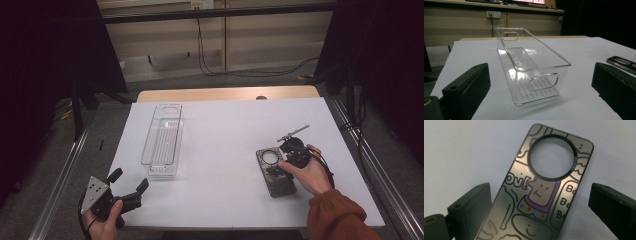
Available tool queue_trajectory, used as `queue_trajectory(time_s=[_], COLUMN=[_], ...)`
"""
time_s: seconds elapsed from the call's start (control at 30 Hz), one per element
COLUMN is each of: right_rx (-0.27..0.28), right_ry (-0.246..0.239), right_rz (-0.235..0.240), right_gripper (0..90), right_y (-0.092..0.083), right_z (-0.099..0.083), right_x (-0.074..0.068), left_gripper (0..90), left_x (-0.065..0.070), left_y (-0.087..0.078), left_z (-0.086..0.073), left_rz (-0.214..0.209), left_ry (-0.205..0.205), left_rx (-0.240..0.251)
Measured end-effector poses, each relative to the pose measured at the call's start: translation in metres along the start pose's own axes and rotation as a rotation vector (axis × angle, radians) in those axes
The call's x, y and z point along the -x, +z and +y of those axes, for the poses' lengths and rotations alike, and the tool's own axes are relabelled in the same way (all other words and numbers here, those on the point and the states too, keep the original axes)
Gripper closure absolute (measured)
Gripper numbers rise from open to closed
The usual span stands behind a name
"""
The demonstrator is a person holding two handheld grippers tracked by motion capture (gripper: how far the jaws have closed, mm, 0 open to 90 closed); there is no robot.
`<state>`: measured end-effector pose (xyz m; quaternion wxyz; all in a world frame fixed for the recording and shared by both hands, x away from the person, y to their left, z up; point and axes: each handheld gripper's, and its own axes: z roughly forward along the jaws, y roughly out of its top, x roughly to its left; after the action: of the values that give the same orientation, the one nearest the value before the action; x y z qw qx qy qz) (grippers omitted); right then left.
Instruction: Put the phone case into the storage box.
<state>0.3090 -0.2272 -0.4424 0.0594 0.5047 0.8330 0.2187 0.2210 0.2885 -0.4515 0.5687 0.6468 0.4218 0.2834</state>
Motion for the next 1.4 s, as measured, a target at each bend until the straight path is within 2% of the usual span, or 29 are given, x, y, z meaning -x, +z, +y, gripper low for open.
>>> queue_trajectory(time_s=[0.03,0.13,0.17,0.23,0.33,0.47,0.57,0.8,0.83,0.87,0.9,0.93,1.0,1.03,1.13,1.2,1.4], right_rx=[-0.011,-0.061,-0.065,-0.099,-0.154,-0.166,-0.2,-0.195,-0.212,-0.216,-0.223,-0.21,-0.247,-0.238,-0.249,-0.248,-0.238], right_ry=[-0.006,0.042,0.027,0.056,0.057,0.067,0.067,0.067,0.074,0.058,0.069,0.062,0.064,0.078,0.065,0.052,0.073], right_rz=[-0.003,-0.007,-0.002,-0.005,-0.022,-0.025,-0.029,-0.06,-0.075,-0.079,-0.087,-0.077,-0.099,-0.101,-0.133,-0.139,-0.139], right_gripper=[5.1,4.7,4.7,5.8,6.3,6.5,6.7,3.6,3.0,2.6,1.7,1.0,0.6,0.3,0.0,0.0,0.0], right_y=[0.002,0.002,0.002,0.003,0.005,0.01,0.015,0.022,0.023,0.023,0.024,0.028,0.03,0.034,0.038,0.038,0.038], right_z=[0.001,0.005,0.006,0.01,0.013,0.015,0.017,0.019,0.02,0.02,0.02,0.02,0.021,0.021,0.022,0.021,0.02], right_x=[0.0,-0.003,-0.002,-0.004,-0.005,-0.007,-0.009,-0.011,-0.012,-0.011,-0.012,-0.012,-0.013,-0.015,-0.019,-0.019,-0.02], left_gripper=[2.0,2.0,2.0,2.0,2.0,2.0,2.0,2.0,2.0,2.0,2.0,2.0,2.0,2.0,2.0,2.0,2.0], left_x=[0.0,0.0,0.0,0.0,0.0,0.0,0.0,0.0,0.0,0.0,0.0,0.0,0.0,0.0,0.0,0.0,0.0], left_y=[0.0,0.0,0.0,0.0,0.0,0.0,0.0,0.0,0.0,0.0,0.0,0.0,0.0,0.0,0.0,0.0,0.0], left_z=[0.0,0.0,0.0,0.0,0.0,0.0,0.0,0.0,0.0,0.0,0.0,0.0,0.0,0.0,0.0,0.0,0.0], left_rz=[0.0,-0.001,-0.002,0.002,-0.002,-0.001,-0.003,-0.001,-0.002,-0.006,-0.013,-0.007,-0.005,-0.007,-0.002,-0.006,-0.009], left_ry=[0.002,0.0,0.0,0.0,0.001,0.001,0.002,0.0,0.001,0.004,0.0,0.003,0.001,0.004,0.0,-0.001,0.002], left_rx=[-0.001,0.001,0.001,-0.001,0.002,0.001,0.001,-0.002,-0.002,-0.006,0.0,-0.003,-0.003,-0.005,0.0,0.001,-0.005])
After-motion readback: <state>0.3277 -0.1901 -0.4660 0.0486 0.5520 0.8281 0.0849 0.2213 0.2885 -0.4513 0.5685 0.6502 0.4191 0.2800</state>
